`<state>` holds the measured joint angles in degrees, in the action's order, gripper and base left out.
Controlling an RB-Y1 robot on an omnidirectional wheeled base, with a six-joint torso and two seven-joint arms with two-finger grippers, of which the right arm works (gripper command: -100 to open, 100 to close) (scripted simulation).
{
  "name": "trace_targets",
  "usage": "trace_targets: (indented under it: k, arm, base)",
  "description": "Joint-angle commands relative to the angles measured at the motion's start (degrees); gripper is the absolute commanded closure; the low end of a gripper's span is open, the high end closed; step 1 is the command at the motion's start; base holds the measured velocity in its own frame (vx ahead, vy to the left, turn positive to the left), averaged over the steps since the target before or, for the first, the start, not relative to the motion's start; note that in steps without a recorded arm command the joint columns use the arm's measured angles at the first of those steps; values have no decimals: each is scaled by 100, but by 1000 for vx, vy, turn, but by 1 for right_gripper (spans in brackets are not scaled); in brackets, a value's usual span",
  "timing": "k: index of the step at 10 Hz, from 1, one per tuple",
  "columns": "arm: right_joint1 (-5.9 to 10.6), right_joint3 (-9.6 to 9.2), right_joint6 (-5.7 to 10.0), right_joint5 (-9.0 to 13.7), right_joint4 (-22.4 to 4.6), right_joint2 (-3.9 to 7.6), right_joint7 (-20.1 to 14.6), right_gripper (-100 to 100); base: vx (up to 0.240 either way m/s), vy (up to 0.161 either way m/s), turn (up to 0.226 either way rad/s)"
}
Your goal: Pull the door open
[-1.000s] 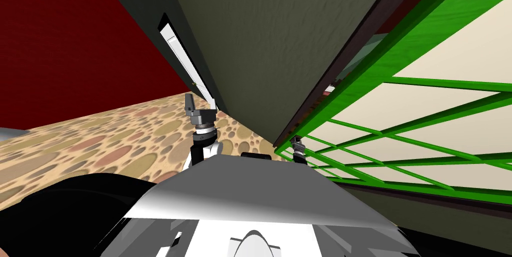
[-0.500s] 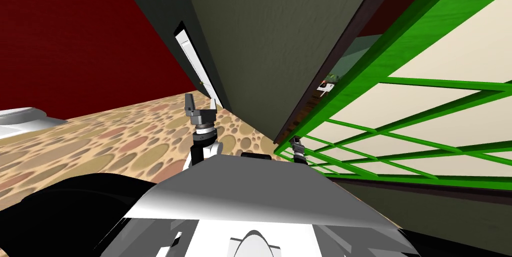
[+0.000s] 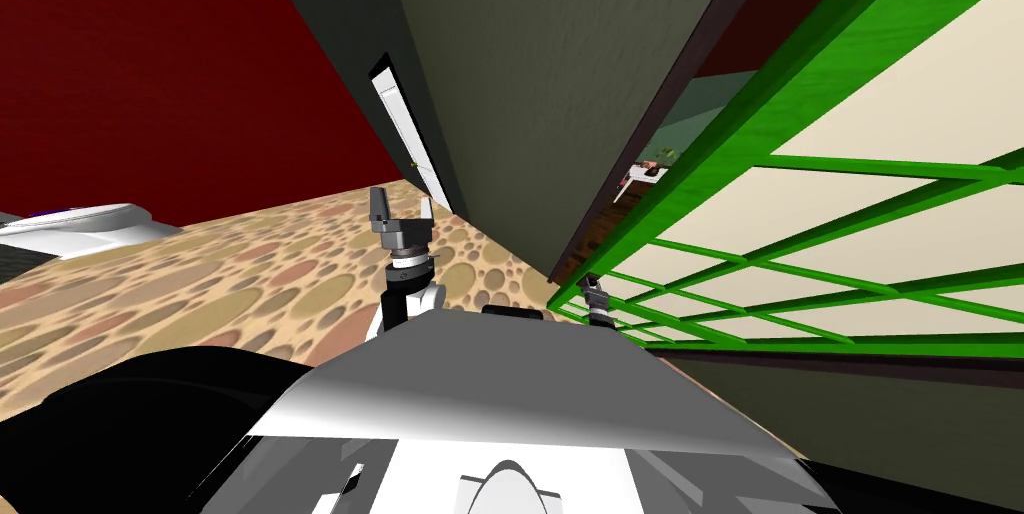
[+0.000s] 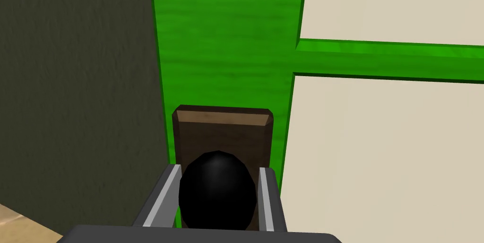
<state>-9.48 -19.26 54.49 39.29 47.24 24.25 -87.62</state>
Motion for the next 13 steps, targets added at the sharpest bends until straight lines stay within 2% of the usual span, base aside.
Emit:
trace_targets:
  k: [1, 6, 7, 13]
  arm:
    - [-52, -115, 111, -64, -7, 77, -122, 100]
    - [-284, -522, 467, -290, 47, 403, -537, 100]
    - [-258, -470, 419, -262, 45, 377, -485, 100]
    - [-522, -852, 1000, -466, -114, 672, -904, 100]
  base:
    - [-253, -19, 114]
    - [-250, -29, 100]
    - [-115, 4, 11]
    - [-237, -45, 159]
